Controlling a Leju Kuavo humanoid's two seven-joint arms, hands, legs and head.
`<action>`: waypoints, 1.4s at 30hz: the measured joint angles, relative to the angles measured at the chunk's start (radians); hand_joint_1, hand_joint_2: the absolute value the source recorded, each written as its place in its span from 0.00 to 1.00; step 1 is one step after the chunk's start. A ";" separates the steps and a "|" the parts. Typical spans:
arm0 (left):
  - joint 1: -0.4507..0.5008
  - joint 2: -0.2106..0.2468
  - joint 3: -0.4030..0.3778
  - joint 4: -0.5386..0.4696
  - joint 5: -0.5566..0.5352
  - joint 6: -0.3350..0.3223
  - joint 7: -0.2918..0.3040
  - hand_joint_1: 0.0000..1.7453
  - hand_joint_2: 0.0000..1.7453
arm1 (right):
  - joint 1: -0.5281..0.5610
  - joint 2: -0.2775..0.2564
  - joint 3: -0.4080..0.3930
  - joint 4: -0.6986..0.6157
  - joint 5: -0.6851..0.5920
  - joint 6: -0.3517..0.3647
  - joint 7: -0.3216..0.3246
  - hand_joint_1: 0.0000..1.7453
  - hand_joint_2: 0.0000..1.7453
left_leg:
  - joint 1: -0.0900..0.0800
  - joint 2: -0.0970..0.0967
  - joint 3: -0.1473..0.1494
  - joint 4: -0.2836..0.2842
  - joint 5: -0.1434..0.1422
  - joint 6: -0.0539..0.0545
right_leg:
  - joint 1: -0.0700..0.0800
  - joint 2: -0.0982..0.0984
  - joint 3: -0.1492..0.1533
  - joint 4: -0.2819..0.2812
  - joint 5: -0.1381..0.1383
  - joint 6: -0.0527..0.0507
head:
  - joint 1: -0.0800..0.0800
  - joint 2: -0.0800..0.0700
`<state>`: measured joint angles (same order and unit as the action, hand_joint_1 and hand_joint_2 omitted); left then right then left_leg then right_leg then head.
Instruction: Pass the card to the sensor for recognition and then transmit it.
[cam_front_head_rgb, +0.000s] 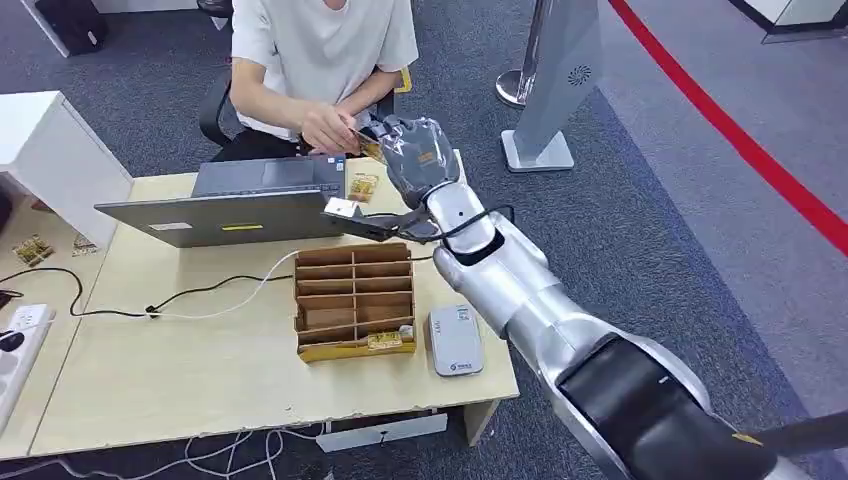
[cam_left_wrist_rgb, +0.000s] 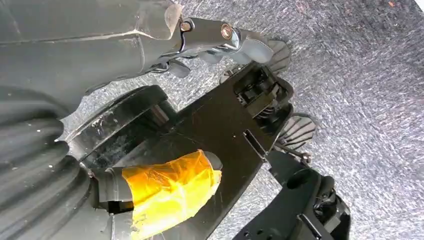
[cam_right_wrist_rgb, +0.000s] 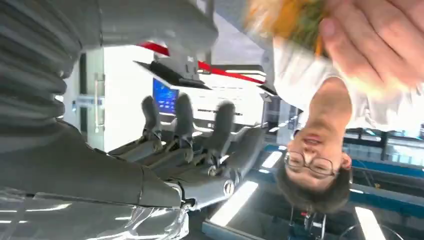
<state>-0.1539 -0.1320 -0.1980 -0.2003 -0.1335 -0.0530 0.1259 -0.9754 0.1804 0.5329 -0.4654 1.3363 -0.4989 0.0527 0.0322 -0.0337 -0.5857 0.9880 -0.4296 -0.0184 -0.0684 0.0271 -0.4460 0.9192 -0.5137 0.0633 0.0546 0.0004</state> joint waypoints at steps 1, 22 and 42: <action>0.000 0.000 0.000 0.000 -0.002 0.001 0.000 0.00 1.00 | 0.001 0.000 0.000 0.002 -0.008 -0.008 -0.010 0.00 1.00 | 0.000 0.000 0.000 0.000 0.000 0.000 | 0.000 0.000 0.000 0.000 0.000 0.000 | 0.000 0.000; 0.069 0.003 0.102 0.000 0.055 0.026 -0.089 0.00 1.00 | 0.440 -0.122 0.027 -0.428 -0.208 -0.193 -0.278 0.00 1.00 | 0.000 0.000 0.000 0.000 -0.002 -0.001 | 0.000 -0.001 -0.001 -0.002 -0.002 -0.001 | 0.000 0.000; 0.117 0.010 0.176 0.000 0.077 0.040 -0.152 0.00 1.00 | 1.014 -0.263 -0.031 -0.938 -0.081 -0.199 -0.462 0.00 1.00 | 0.000 0.000 -0.001 0.000 -0.006 -0.002 | 0.000 -0.001 -0.001 -0.002 -0.006 -0.001 | 0.000 0.000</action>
<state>-0.0367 -0.1221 -0.0218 -0.1999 -0.0568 -0.0126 -0.0263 0.0383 -0.0824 0.5024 -1.4031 1.2555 -0.6977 -0.4097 0.0324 -0.0339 -0.5864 0.9882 -0.4359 -0.0205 -0.0682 0.0262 -0.4468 0.9167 -0.5196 0.0624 0.0546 0.0004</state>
